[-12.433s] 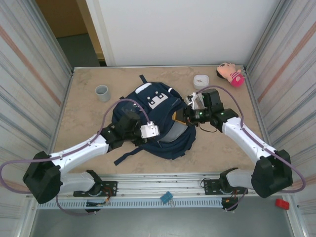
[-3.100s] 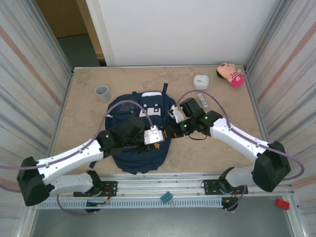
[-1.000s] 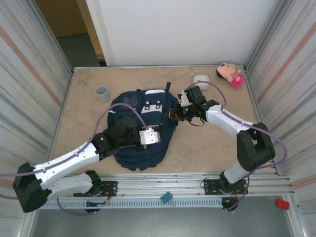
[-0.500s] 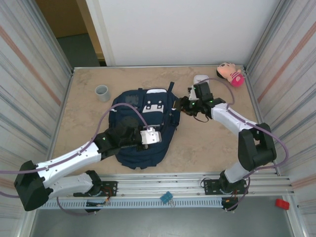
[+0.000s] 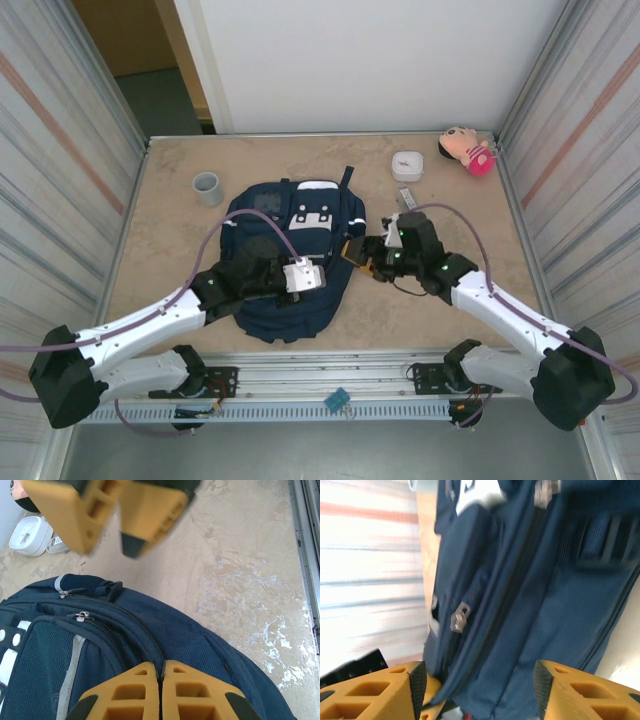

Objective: Pack books, pencil case, and school supplies into a backpack

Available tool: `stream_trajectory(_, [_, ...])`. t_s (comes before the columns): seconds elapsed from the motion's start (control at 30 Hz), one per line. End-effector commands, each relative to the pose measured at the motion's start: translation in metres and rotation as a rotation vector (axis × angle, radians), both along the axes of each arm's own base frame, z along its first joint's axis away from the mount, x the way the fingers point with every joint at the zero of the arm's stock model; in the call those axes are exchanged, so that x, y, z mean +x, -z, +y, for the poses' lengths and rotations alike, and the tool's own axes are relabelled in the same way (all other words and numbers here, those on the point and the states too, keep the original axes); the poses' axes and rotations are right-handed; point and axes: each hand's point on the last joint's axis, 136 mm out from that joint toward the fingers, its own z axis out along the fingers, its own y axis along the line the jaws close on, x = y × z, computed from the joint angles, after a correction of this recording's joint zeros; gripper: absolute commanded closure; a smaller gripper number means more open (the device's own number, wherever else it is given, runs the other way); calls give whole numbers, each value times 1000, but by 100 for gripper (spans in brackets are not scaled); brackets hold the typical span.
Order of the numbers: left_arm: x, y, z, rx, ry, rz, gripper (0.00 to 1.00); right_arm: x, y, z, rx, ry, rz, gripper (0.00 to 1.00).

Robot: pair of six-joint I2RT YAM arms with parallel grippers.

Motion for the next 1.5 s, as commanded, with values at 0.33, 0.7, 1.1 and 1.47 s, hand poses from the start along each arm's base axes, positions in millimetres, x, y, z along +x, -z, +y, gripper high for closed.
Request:
stream_trajectory(0.33, [-1,-13,-10,-69,16,25,99,17,10,39,99,-2,91,85])
stream_trajectory(0.7, [0,-10,47,108,-124,-2,47,38,13,18,15,-80,33,100])
stream_trajectory(1.1, [31,20,89,204,-233,-43,41,32,20,15,-18,-133,42,100])
stream_trajectory(1.47, [52,42,56,180,-157,-23,41,32,10,25,12,-190,27,100])
